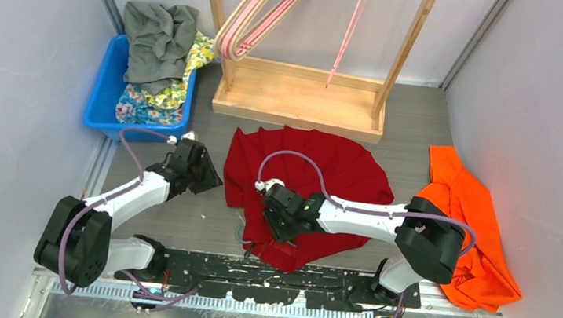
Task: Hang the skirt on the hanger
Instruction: Hang the skirt on the hanger.
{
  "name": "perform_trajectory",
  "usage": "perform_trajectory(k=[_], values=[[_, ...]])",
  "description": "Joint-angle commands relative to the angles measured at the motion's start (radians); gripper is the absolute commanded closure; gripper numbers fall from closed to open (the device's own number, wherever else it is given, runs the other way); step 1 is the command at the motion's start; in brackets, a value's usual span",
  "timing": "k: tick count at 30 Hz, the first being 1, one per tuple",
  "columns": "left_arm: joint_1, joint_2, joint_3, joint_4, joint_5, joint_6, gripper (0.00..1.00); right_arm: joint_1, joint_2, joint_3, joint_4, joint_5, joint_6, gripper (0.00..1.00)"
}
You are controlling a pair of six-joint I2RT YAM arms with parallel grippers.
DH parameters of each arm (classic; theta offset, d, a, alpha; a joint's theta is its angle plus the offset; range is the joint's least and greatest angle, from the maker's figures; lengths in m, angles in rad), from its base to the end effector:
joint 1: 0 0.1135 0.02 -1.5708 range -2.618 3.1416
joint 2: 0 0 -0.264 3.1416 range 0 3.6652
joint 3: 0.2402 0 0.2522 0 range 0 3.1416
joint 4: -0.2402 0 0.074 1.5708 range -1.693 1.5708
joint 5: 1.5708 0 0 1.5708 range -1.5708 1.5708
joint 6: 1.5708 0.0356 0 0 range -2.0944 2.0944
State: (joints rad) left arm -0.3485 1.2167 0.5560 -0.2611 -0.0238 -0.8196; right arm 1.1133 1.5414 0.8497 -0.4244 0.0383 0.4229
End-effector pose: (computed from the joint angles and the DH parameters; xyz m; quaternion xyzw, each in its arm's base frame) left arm 0.2117 -0.0760 0.1709 -0.2249 0.9207 -0.1664 0.2722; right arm 0.1281 0.2571 0.1689 -0.3255 0.9181 0.1431 0.1750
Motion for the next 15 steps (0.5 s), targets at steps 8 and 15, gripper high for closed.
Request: perform_trajectory(k=[8,15], values=[[-0.032,0.143,0.017,0.241,0.12,-0.022,0.63,0.013,-0.042,0.005,0.01,-0.018,0.036,0.59],[-0.081,0.243,0.053,0.221,0.064,-0.028,0.93,0.013,-0.022,0.011,0.004,-0.003,0.028,0.61]])
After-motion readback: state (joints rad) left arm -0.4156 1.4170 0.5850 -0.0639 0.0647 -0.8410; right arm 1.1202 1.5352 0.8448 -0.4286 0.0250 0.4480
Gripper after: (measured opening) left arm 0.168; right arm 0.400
